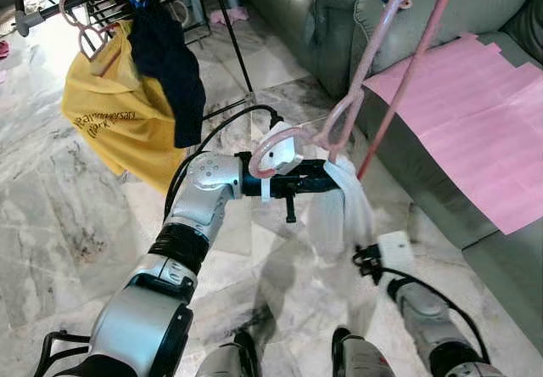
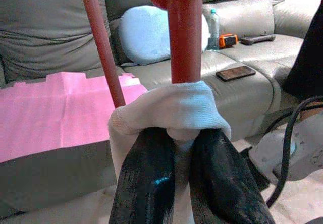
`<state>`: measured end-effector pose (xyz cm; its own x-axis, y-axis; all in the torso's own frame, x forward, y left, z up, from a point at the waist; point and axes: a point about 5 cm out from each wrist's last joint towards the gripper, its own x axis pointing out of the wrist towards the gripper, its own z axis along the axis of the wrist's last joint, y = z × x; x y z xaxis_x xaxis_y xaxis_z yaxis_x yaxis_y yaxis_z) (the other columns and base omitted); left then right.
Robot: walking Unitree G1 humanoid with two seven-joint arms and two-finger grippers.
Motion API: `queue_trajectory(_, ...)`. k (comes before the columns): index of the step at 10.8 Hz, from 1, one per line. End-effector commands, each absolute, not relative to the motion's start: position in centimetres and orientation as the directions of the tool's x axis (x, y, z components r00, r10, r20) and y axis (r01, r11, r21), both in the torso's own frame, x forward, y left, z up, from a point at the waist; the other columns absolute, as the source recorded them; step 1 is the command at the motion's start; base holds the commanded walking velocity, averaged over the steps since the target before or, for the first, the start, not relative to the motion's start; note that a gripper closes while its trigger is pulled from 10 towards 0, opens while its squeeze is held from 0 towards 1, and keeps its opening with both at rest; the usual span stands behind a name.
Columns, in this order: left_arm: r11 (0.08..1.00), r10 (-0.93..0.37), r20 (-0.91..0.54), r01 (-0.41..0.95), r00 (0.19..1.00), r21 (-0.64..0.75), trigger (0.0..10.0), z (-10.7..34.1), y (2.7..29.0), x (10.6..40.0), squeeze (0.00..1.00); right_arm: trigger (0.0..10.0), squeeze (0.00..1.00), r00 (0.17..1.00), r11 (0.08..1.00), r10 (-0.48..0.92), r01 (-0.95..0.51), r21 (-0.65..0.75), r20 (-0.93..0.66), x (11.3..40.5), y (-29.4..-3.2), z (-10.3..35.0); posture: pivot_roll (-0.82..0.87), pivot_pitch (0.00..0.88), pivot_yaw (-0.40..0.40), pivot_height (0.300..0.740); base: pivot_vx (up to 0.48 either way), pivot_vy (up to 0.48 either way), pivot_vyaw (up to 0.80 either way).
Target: Hang hanger
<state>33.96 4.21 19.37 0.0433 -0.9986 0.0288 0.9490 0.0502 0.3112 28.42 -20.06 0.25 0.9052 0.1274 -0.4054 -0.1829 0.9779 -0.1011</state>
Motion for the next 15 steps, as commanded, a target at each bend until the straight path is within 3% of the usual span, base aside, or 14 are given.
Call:
queue_trajectory(1,0.074,-0.997,0.035,0.939,0.066,0.337,10.0,20.0,4.8,34.3,0.0,0.0,0.0,0.904,0.981,0.104,-0.162,-0.106,-0.414,28.0,-20.0,-0.2,-0.18,0.252,0.147,0.74,0.0,0.0,0.0)
queue_trajectory(4,0.102,-0.991,-0.048,0.944,0.123,0.315,10.0,17.8,6.1,34.6,0.0,0.0,0.0,0.952,0.982,-0.112,0.062,-0.179,-0.285,29.2,-23.0,2.1,-0.18,0.253,0.148,0.74,0.0,0.0,0.0)
queue_trajectory(7,0.046,-0.959,-0.266,0.979,0.099,0.2,10.0,12.5,8.6,33.2,0.0,0.0,0.0,0.977,0.948,-0.201,0.213,-0.238,0.074,31.4,-24.0,8.4,-0.18,0.256,0.149,0.74,0.0,0.0,0.0)
queue_trajectory(9,0.072,-0.934,-0.334,0.982,0.127,0.173,10.0,10.7,9.7,32.9,0.0,0.0,0.0,0.982,0.959,-0.13,0.16,-0.234,0.139,32.1,-23.0,10.2,-0.19,0.254,0.149,0.74,0.0,0.0,0.0)
queue_trajectory(10,0.118,-0.943,-0.286,0.974,0.172,0.195,10.0,11.6,9.3,33.5,0.0,0.0,0.0,0.999,0.976,0.025,-0.015,-0.216,0.04,32.0,-20.9,8.6,-0.18,0.251,0.147,0.74,0.0,0.0,0.0)
queue_trajectory(11,0.14,-0.946,-0.26,0.966,0.195,0.216,10.0,12.2,9.0,33.9,0.0,9.2,1.0,0.996,0.978,0.086,-0.086,-0.192,-0.008,31.6,-20.0,7.7,-0.18,0.249,0.145,0.74,0.0,0.0,0.0)
queue_trajectory(12,0.202,-0.945,-0.207,0.948,0.255,0.248,10.0,13.4,8.6,34.7,0.0,10.0,1.0,0.978,0.968,0.186,-0.198,-0.152,-0.091,30.7,-18.7,6.0,-0.18,0.248,0.146,0.74,0.0,0.0,0.0)
queue_trajectory(13,0.2,-0.954,-0.172,0.951,0.244,0.235,10.0,14.1,8.3,34.9,0.0,10.0,1.0,0.941,0.946,0.297,-0.314,-0.085,-0.164,29.9,-18.1,5.0,-0.18,0.249,0.147,0.74,0.0,0.0,0.0)
queue_trajectory(15,0.106,-0.969,-0.186,0.956,0.161,0.275,10.0,15.1,7.8,34.8,0.0,10.0,1.0,0.853,0.866,0.464,-0.493,-0.079,-0.237,28.6,-18.8,4.7,-0.18,0.251,0.148,0.74,0.0,0.0,0.0)
